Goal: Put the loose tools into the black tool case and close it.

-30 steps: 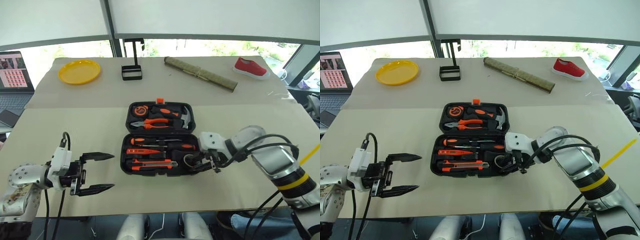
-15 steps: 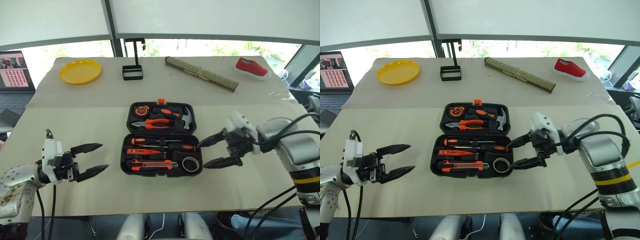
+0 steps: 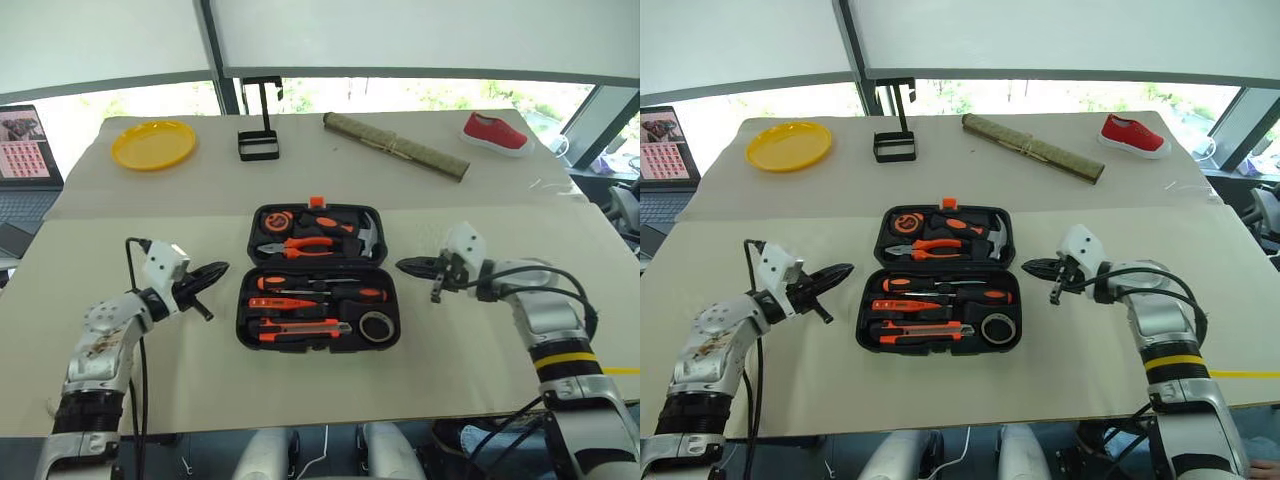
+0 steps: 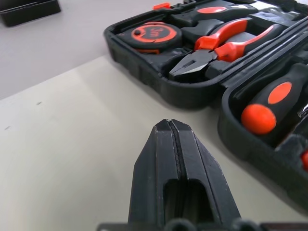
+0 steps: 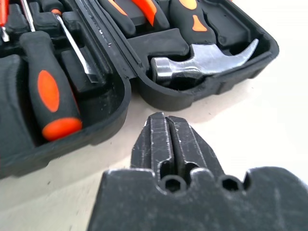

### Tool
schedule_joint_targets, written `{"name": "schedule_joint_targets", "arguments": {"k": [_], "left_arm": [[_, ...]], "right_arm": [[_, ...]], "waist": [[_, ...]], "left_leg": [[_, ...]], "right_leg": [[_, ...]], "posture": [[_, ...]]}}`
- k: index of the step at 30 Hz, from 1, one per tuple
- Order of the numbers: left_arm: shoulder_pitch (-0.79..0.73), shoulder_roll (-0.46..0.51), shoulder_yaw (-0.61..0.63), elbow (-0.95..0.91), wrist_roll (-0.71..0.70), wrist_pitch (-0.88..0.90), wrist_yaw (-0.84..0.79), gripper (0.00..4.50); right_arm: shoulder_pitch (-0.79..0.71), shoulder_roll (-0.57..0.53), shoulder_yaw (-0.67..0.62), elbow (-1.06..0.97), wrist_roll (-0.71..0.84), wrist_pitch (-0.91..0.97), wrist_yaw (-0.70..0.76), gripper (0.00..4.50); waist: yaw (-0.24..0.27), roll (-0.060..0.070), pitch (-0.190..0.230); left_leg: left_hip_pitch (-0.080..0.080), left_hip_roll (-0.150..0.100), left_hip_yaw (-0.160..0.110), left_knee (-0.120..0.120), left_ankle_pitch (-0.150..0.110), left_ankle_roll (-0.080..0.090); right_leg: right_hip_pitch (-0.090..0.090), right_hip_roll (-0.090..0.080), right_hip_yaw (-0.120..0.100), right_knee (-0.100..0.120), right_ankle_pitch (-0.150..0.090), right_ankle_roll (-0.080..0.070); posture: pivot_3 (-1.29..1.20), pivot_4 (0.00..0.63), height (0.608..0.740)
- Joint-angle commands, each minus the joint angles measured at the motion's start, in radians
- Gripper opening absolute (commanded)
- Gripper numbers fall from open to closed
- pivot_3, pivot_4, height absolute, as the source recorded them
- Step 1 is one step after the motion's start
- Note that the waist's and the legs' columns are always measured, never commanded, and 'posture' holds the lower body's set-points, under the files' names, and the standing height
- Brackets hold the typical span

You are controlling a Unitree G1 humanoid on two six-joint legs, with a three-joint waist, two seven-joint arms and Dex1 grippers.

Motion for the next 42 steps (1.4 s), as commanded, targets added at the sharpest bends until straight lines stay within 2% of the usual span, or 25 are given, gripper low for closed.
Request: {"name": "schedule_joint_targets", "arguments": {"k": [1,9,18,23,24,27,28,30,32,34,37,38,40,42], "left_arm": [[-0.06,-0.023,-0.066,0.049,0.049,-0.032,-0.022,0.0],[-0.04,-0.065,-0.126,0.056,0.075,-0.075,-0.058,0.0],[0.112,-0.05,-0.106,-0.09,0.005,-0.028,-0.12,0.0],[0.145,-0.041,-0.05,-0.107,0.0,0.039,-0.038,0.0],[0.147,-0.035,-0.032,-0.109,-0.001,0.045,-0.019,0.0],[0.16,0.011,0.017,-0.14,-0.016,0.145,0.023,0.72],[0.171,0.046,0.042,-0.168,-0.049,0.204,0.007,1.16],[0.187,0.11,0.085,-0.218,-0.087,0.314,0.005,1.72],[0.193,0.148,0.117,-0.25,-0.115,0.398,0.021,2.44],[0.189,0.207,0.194,-0.318,-0.211,0.606,0.045,3.11],[0.153,0.284,0.237,-0.393,-0.297,0.856,0.081,4.12],[0.122,0.286,0.24,-0.402,-0.321,0.919,0.103,4.4],[0.067,0.278,0.24,-0.409,-0.349,1.008,0.145,4.46],[-0.029,0.213,0.23,-0.383,-0.347,1.074,0.231,4.46]], "right_arm": [[-0.027,0.016,0.023,-0.006,-0.009,0.0,0.017,0.11],[0.026,0.012,0.067,-0.111,-0.001,0.036,0.079,0.11],[0.115,-0.032,0.044,-0.208,0.0,0.085,0.062,0.11],[0.154,-0.057,-0.014,-0.239,0.054,0.154,0.056,0.11],[0.159,-0.06,-0.03,-0.253,0.068,0.154,0.053,0.34],[0.19,-0.119,-0.04,-0.322,0.104,0.211,0.101,1.17],[0.199,-0.135,-0.062,-0.348,0.128,0.233,0.104,1.57],[0.208,-0.153,-0.111,-0.397,0.184,0.292,0.092,2.11],[0.213,-0.165,-0.142,-0.443,0.237,0.375,0.08,2.87],[0.184,-0.167,-0.201,-0.513,0.334,0.632,-0.024,3.49],[0.104,-0.235,-0.155,-0.561,0.335,0.882,-0.092,4.46],[0.059,-0.252,-0.115,-0.556,0.321,0.931,-0.099,4.5],[-0.014,-0.26,-0.063,-0.537,0.311,0.999,-0.115,4.5],[-0.106,-0.237,-0.019,-0.486,0.311,1.081,-0.139,4.5]], "waist": [[0.0,0.0,0.0],[0.0,0.0,0.0],[0.0,0.0,0.0],[0.001,0.0,0.0],[0.001,0.0,0.0],[-0.002,0.0,0.0],[-0.004,0.0,0.0],[-0.016,0.0,0.0],[-0.017,0.0,0.0],[-0.015,0.0,0.0],[-0.014,-0.001,0.001],[-0.01,-0.001,0.001],[-0.006,-0.001,0.001],[-0.004,-0.002,0.001]], "left_leg": [[0.0,0.0,0.0,0.0,0.0,0.0],[0.0,0.0,0.0,0.0,0.0,0.001],[0.0,0.001,0.0,0.0,-0.001,0.002],[0.0,0.0,0.0,0.0,-0.002,0.003],[0.0,0.001,0.0,0.0,-0.002,0.003],[0.001,0.001,0.0,0.0,-0.001,0.002],[0.001,0.002,0.0,0.0,-0.001,0.002],[0.002,0.003,0.0,0.0,-0.001,0.002],[0.004,0.004,0.0,0.0,-0.001,0.002],[0.004,0.004,0.0,0.0,-0.001,0.002],[0.004,0.004,-0.001,0.001,-0.001,0.001],[0.003,0.004,-0.001,0.001,-0.001,0.001],[0.003,0.002,-0.001,0.001,0.0,0.001],[0.003,0.002,-0.001,0.001,0.0,0.0]], "right_leg": [[0.0,0.0,0.0,0.0,0.0,0.0],[0.0,0.0,0.0,0.0,0.0,0.0],[0.0,-0.001,0.0,-0.001,0.0,0.0],[0.001,-0.002,0.0,-0.002,0.0,0.001],[0.001,-0.002,0.0,-0.001,0.0,0.0],[0.0,-0.001,0.002,0.0,0.0,0.0],[0.001,0.0,0.002,0.0,0.0,0.0],[0.001,0.002,0.002,0.0,0.0,-0.001],[0.001,0.003,0.003,0.001,0.0,-0.001],[0.002,0.003,0.003,0.001,0.0,-0.001],[0.002,0.002,0.003,0.002,0.0,-0.001],[0.001,0.001,0.003,0.002,0.0,-0.001],[0.002,0.0,0.002,0.001,0.0,-0.001],[0.002,0.001,0.001,0.001,0.0,-0.001]], "posture": [[0.0,0.15,0.74],[0.0,0.15,0.74],[0.0,0.15,0.74],[0.0,0.15,0.74],[0.0,0.15,0.74],[0.0,0.15,0.74],[0.0,0.15,0.74],[0.0,0.15,0.74],[0.0,0.15,0.74],[0.0,0.15,0.74],[0.0,0.15,0.74],[0.0,0.15,0.74],[0.0,0.15,0.74],[0.0,0.15,0.74]]}}
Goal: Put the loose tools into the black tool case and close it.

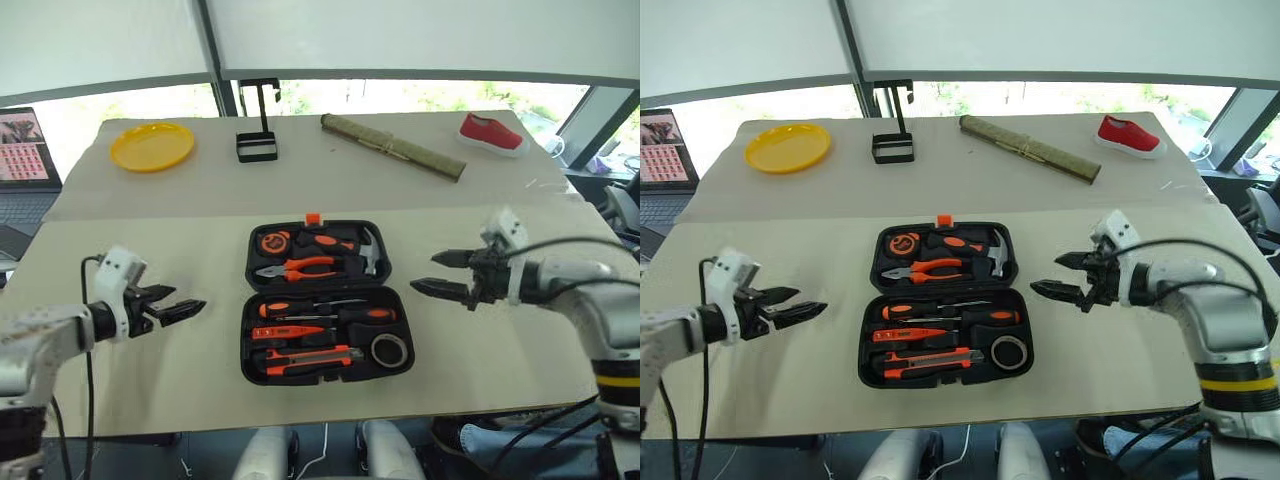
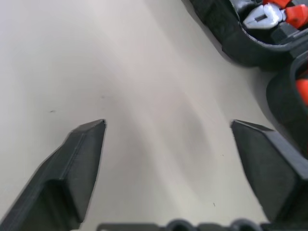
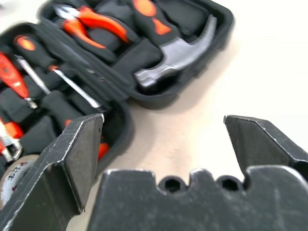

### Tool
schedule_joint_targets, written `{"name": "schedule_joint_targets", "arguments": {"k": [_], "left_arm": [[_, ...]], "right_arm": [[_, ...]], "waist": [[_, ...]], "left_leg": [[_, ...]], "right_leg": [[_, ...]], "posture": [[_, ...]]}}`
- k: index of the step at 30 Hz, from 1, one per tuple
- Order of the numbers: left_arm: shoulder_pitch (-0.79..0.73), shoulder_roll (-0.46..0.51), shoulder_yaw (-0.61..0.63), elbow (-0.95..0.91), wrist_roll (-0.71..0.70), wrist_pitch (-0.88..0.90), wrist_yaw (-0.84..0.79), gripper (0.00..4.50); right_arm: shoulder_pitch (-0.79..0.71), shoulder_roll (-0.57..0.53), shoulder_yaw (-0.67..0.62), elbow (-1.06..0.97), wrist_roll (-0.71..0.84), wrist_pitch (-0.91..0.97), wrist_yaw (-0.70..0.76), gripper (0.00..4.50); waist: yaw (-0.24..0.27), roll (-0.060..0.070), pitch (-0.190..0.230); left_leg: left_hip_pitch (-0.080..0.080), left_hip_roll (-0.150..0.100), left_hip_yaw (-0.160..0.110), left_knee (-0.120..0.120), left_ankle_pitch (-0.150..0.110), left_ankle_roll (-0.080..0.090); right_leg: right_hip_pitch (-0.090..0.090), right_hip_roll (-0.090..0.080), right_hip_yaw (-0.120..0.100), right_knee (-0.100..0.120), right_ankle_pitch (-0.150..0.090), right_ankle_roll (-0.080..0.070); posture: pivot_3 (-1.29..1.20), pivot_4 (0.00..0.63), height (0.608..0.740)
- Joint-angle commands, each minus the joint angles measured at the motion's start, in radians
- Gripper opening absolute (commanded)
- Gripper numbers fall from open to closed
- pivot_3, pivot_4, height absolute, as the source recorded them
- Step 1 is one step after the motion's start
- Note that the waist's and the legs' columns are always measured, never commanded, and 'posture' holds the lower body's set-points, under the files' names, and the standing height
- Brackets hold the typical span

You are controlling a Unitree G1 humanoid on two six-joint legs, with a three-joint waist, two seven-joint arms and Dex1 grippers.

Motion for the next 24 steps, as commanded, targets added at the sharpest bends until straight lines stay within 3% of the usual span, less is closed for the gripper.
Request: {"name": "schedule_joint_targets", "arguments": {"k": [1,6,12,15,20,22,24], "left_arm": [[-0.161,-0.104,-0.017,0.015,-0.028,0.147,0.146,4.46],[-0.273,-0.171,-0.113,0.057,0.014,0.213,0.218,4.46],[-0.33,-0.211,-0.169,0.104,0.034,0.221,0.248,4.46],[-0.338,-0.238,-0.17,0.122,0.05,0.196,0.269,4.5],[-0.328,-0.285,-0.182,0.114,0.05,0.209,0.282,4.5],[-0.322,-0.292,-0.194,0.122,0.056,0.212,0.279,4.5],[-0.322,-0.303,-0.192,0.145,0.063,0.202,0.279,3.98]], "right_arm": [[-0.157,0.042,0.083,0.076,-0.014,0.167,-0.059,4.5],[-0.322,0.167,0.117,0.214,-0.03,0.314,-0.161,4.5],[-0.366,0.224,0.206,0.311,-0.102,0.317,-0.235,4.5],[-0.383,0.248,0.208,0.371,-0.127,0.313,-0.269,3.82],[-0.401,0.266,0.226,0.446,-0.154,0.314,-0.289,2.05],[-0.404,0.273,0.226,0.467,-0.158,0.322,-0.292,1.56],[-0.406,0.28,0.22,0.476,-0.159,0.336,-0.3,0.78]], "waist": [[0.003,0.0,0.0],[-0.001,-0.003,0.001],[-0.006,-0.003,0.001],[-0.007,-0.003,0.001],[-0.001,-0.003,0.001],[0.003,-0.003,0.001],[0.003,-0.003,0.0]], "left_leg": [[0.0,0.0,0.0,0.0,0.0,0.0],[-0.004,-0.001,0.0,0.0,0.002,-0.002],[-0.012,-0.003,0.0,-0.001,0.005,-0.008],[-0.015,-0.004,0.0,0.0,0.006,-0.01],[-0.014,-0.004,0.0,0.0,0.004,-0.006],[-0.013,-0.005,0.0,0.0,0.005,-0.005],[-0.009,-0.005,-0.001,0.0,0.004,-0.004]], "right_leg": [[0.001,0.0,0.0,0.0,0.0,0.0],[-0.003,0.001,0.0,0.001,0.001,-0.001],[-0.012,0.0,0.001,0.008,0.002,-0.001],[-0.015,-0.001,0.001,0.009,0.002,0.0],[-0.014,-0.001,0.001,0.01,0.002,0.0],[-0.013,-0.001,0.001,0.01,0.002,0.0],[-0.008,-0.002,0.001,0.009,0.003,0.001]], "posture": [[0.0,0.15,0.74],[0.0,0.15,0.74],[0.0,0.15,0.74],[0.0,0.15,0.74],[0.0,0.15,0.74],[0.0,0.15,0.74],[0.0,0.15,0.74]]}}
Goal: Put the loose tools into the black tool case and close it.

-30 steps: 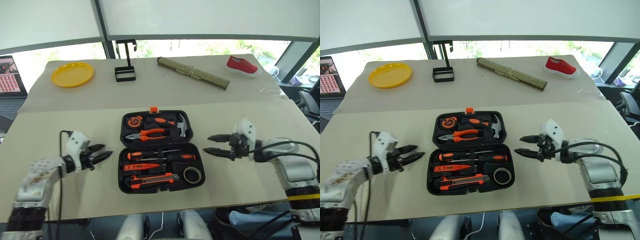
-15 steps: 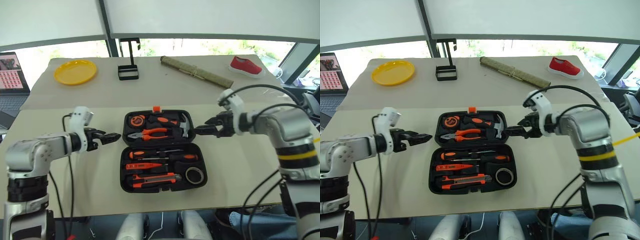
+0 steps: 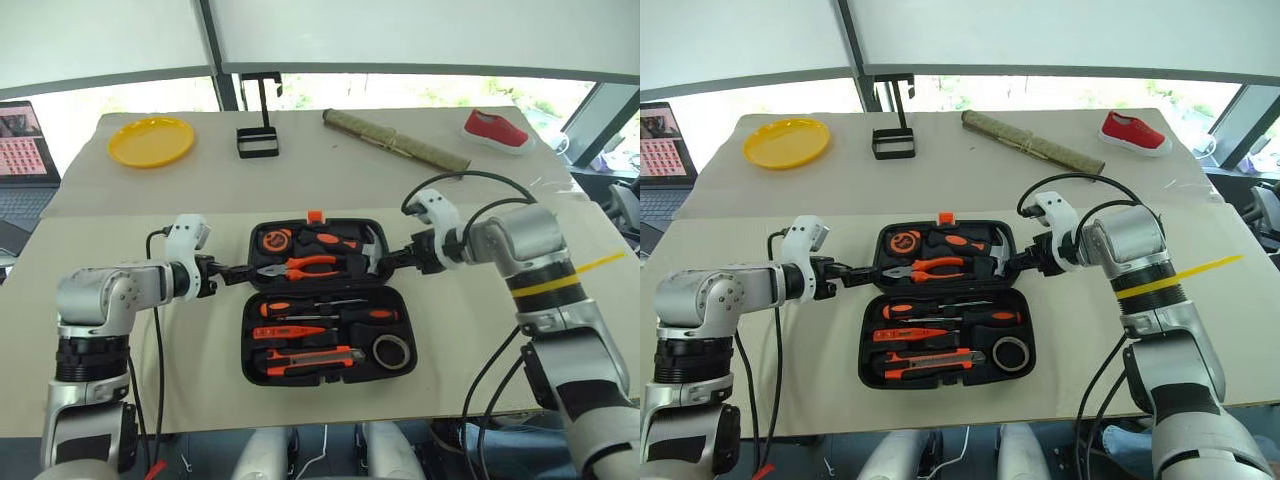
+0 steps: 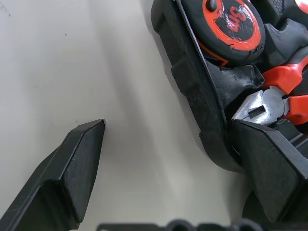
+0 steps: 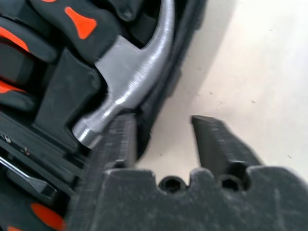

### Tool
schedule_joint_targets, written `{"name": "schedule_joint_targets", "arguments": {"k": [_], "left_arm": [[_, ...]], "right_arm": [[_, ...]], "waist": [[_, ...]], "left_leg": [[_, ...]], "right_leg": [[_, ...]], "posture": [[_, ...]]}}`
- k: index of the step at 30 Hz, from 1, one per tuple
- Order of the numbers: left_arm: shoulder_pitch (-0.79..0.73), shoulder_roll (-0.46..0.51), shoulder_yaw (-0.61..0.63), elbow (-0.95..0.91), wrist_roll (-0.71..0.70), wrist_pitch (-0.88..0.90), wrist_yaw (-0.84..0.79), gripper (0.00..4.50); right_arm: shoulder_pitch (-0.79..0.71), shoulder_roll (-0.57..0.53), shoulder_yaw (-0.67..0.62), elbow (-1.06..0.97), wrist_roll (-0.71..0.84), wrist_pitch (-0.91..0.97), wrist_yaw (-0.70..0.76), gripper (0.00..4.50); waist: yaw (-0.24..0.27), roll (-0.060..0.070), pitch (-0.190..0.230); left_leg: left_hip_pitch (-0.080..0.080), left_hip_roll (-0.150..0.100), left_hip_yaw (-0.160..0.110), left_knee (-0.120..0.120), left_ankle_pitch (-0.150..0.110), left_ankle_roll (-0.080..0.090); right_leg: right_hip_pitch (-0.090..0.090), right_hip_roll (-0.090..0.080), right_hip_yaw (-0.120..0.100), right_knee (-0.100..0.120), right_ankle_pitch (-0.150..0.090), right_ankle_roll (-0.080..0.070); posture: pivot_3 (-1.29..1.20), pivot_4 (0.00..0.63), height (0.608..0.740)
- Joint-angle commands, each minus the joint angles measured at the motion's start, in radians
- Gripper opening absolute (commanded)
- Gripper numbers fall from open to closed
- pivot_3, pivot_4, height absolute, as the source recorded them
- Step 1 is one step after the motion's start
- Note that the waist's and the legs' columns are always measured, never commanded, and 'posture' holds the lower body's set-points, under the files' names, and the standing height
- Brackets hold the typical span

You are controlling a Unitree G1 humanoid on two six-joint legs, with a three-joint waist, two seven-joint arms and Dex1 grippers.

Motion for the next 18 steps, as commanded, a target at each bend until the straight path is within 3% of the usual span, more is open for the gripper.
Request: {"name": "schedule_joint_targets", "arguments": {"k": [1,3,12,18], "left_arm": [[0.009,-0.022,-0.02,0.024,0.002,0.002,-0.003,3.74],[-0.002,-0.04,-0.009,0.05,0.001,-0.002,-0.001,3.05],[-0.019,-0.054,-0.009,0.097,0.015,-0.031,-0.011,0.04],[0.02,-0.088,0.057,0.077,-0.009,-0.175,-0.05,0.04]], "right_arm": [[-0.004,-0.005,-0.007,0.037,-0.031,0.027,-0.037,0.44],[-0.003,0.003,-0.023,0.041,-0.027,0.042,-0.045,0.0],[0.008,0.034,-0.093,0.025,-0.017,0.052,-0.085,0.0],[0.071,0.05,-0.184,-0.11,0.043,-0.103,-0.027,0.0]], "waist": [[0.0,0.0,0.0],[0.004,0.0,0.0],[0.003,0.0,-0.001],[0.002,0.0,-0.001]], "left_leg": [[0.004,0.0,0.0,0.0,0.0,0.001],[0.008,-0.001,0.0,0.0,-0.001,0.002],[0.01,-0.001,-0.001,-0.001,0.001,0.002],[0.011,-0.002,0.0,-0.001,0.003,0.001]], "right_leg": [[0.004,0.0,0.0,-0.001,0.0,0.0],[0.008,-0.001,0.0,-0.004,0.0,0.0],[0.009,-0.001,0.001,-0.006,0.001,0.0],[0.009,-0.002,0.001,-0.001,0.001,0.0]], "posture": [[0.0,0.15,0.74],[0.0,0.15,0.74],[0.0,0.15,0.74],[0.0,0.15,0.74]]}}
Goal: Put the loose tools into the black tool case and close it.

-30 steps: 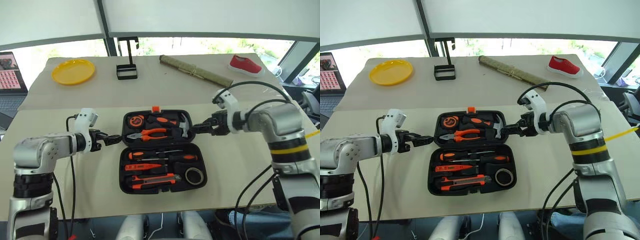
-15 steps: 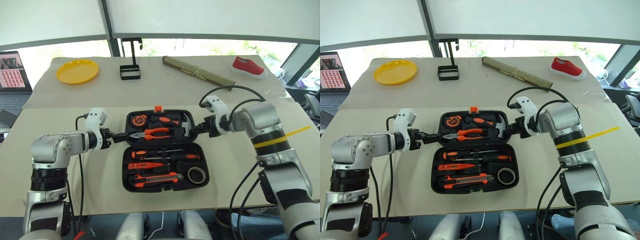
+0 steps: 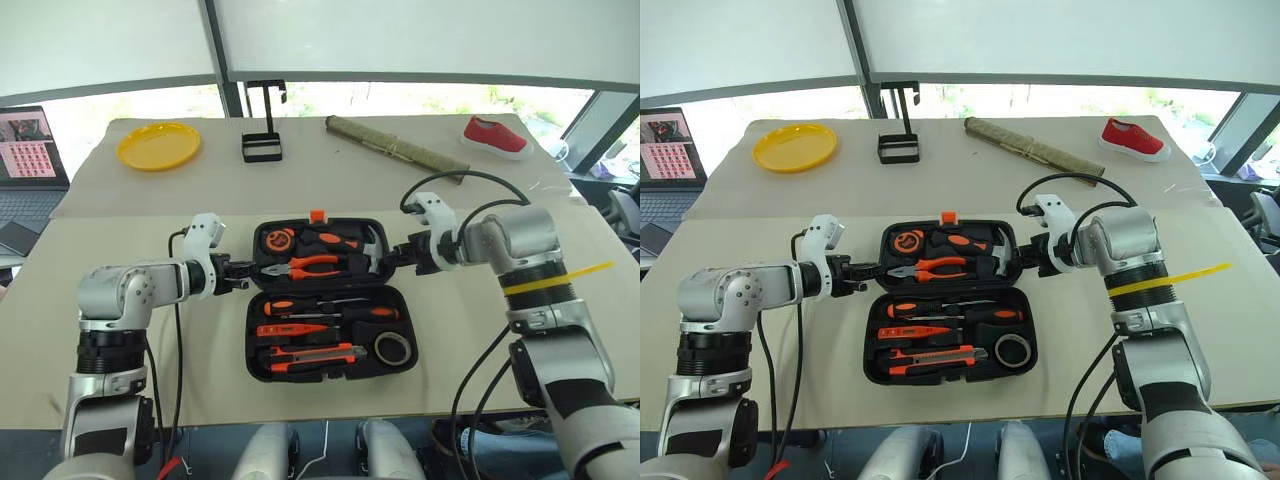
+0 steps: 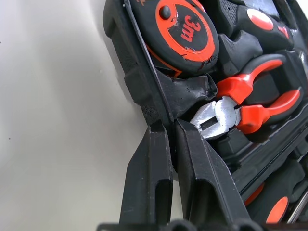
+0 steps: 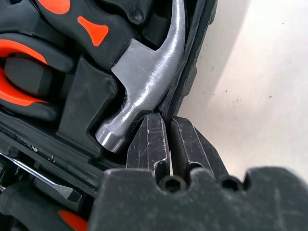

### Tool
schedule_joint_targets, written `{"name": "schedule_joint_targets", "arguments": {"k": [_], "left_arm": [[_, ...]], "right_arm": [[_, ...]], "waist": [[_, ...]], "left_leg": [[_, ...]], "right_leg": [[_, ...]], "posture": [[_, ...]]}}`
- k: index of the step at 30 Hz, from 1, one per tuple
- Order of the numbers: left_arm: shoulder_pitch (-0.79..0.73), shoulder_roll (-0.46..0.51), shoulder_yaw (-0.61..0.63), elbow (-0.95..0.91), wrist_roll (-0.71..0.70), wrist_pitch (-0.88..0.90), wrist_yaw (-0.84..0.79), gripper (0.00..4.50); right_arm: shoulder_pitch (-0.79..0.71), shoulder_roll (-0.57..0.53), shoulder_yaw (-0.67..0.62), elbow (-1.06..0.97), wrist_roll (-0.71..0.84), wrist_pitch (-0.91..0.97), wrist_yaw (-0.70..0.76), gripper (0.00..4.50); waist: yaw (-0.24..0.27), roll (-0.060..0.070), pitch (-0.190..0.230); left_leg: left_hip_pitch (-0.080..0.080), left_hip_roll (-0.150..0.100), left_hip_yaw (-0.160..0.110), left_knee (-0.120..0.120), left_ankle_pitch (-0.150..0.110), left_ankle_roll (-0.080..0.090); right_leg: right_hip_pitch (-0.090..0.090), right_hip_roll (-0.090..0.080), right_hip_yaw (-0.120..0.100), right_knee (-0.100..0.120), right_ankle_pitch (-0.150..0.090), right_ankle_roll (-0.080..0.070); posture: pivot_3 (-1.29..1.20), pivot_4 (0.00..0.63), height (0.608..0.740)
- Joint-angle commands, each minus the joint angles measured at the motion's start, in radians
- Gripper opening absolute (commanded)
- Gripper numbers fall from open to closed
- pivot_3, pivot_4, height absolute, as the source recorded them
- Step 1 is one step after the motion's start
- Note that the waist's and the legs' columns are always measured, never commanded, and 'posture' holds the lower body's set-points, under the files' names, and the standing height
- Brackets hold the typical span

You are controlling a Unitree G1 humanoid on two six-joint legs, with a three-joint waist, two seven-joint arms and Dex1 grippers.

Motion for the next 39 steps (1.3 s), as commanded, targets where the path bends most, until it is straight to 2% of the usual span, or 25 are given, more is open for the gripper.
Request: {"name": "schedule_joint_targets", "arguments": {"k": [1,3,8,12,17,19,21,22,26,28,33,36,39], "left_arm": [[0.051,-0.012,0.034,-0.023,0.008,-0.148,-0.03,0.04],[0.086,-0.013,0.047,-0.047,0.001,-0.233,-0.071,0.04],[0.224,-0.002,0.053,-0.116,0.052,-0.629,-0.241,0.04],[0.316,-0.028,0.073,-0.114,0.14,-1.026,-0.31,0.04],[0.435,0.053,-0.008,-0.035,0.335,-1.439,-0.428,0.04],[0.47,0.074,-0.01,0.009,0.36,-1.556,-0.445,0.04],[0.505,0.099,-0.015,0.04,0.364,-1.642,-0.471,0.04],[0.526,0.116,-0.02,0.051,0.37,-1.686,-0.489,0.01],[0.578,0.158,-0.028,0.107,0.368,-1.796,-0.514,1.56],[0.592,0.177,-0.017,0.133,0.364,-1.816,-0.515,2.22],[0.576,0.216,0.004,0.212,0.344,-1.796,-0.517,4.03],[0.531,0.223,0.007,0.25,0.327,-1.722,-0.496,4.12],[0.45,0.213,-0.021,0.249,0.298,-1.6,-0.496,3.24]], "right_arm": [[0.025,-0.012,-0.062,-0.128,0.036,-0.119,0.038,0.0],[0.056,-0.014,-0.078,-0.181,0.039,-0.19,0.046,0.0],[0.225,-0.067,-0.082,-0.369,-0.006,-0.475,0.088,0.0],[0.424,-0.14,-0.042,-0.45,-0.137,-0.877,0.131,0.0],[0.6,-0.205,-0.009,-0.408,-0.285,-1.308,0.15,0.0],[0.647,-0.239,-0.004,-0.372,-0.343,-1.494,0.148,0.0],[0.675,-0.244,-0.026,-0.337,-0.35,-1.58,0.13,0.0],[0.687,-0.253,-0.034,-0.314,-0.357,-1.617,0.124,0.39],[0.706,-0.282,-0.054,-0.246,-0.398,-1.741,0.092,1.84],[0.715,-0.292,-0.069,-0.229,-0.409,-1.775,0.078,2.37],[0.755,-0.31,-0.101,-0.237,-0.362,-1.776,0.099,4.07],[0.811,-0.328,-0.126,-0.275,-0.278,-1.721,0.151,3.63],[0.923,-0.379,-0.157,-0.429,-0.082,-1.507,0.258,2.56]], "waist": [[-0.003,0.0,0.0],[-0.006,0.0,0.0],[-0.01,0.0,0.0],[-0.004,0.0,0.0],[-0.001,0.0,0.001],[-0.001,0.0,0.0],[-0.001,0.0,0.0],[-0.003,0.0,0.001],[-0.008,0.001,0.001],[-0.007,0.0,0.001],[-0.002,0.0,0.001],[0.008,0.0,0.001],[0.016,0.0,0.002]], "left_leg": [[0.0,0.0,0.0,0.0,0.0,0.0],[-0.001,0.0,0.0,-0.001,0.001,0.0],[-0.013,0.0,0.001,-0.001,0.001,-0.001],[-0.02,0.0,0.001,-0.001,0.002,-0.002],[-0.021,0.002,0.002,-0.001,0.0,0.001],[-0.018,0.002,0.003,-0.002,0.0,0.001],[-0.012,0.003,0.004,-0.003,-0.001,0.003],[-0.009,0.004,0.004,-0.003,-0.002,0.004],[-0.003,0.006,0.007,-0.003,-0.003,0.005],[-0.004,0.006,0.007,-0.003,-0.003,0.005],[-0.003,0.008,0.007,-0.001,-0.003,0.005],[-0.002,0.008,0.007,-0.001,-0.003,0.005],[-0.002,0.007,0.007,0.0,-0.003,0.005]], "right_leg": [[0.0,0.0,0.0,0.0,0.0,0.0],[-0.002,0.0,0.001,0.0,0.0,0.0],[-0.015,-0.001,0.001,0.001,0.001,-0.001],[-0.02,-0.001,0.0,-0.001,0.001,-0.001],[-0.018,0.0,-0.001,-0.008,0.002,-0.001],[-0.016,0.0,0.0,-0.009,0.002,-0.001],[-0.01,0.0,-0.001,-0.012,0.002,-0.001],[-0.006,0.0,-0.001,-0.013,0.002,-0.001],[-0.001,0.001,-0.001,-0.014,0.002,-0.001],[-0.001,0.002,-0.001,-0.014,0.002,-0.001],[0.0,0.003,-0.001,-0.012,0.002,-0.001],[0.001,0.003,-0.001,-0.012,0.002,0.0],[0.001,0.003,-0.001,-0.012,0.002,0.0]], "posture": [[0.0,0.15,0.74],[0.0,0.15,0.74],[0.0,0.15,0.74],[0.0,0.15,0.74],[0.0,0.15,0.74],[0.0,0.15,0.74],[0.0,0.15,0.74],[0.0,0.15,0.74],[0.0,0.15,0.74],[0.0,0.15,0.74],[0.0,0.15,0.74],[0.0,0.15,0.74],[0.0,0.15,0.74]]}}
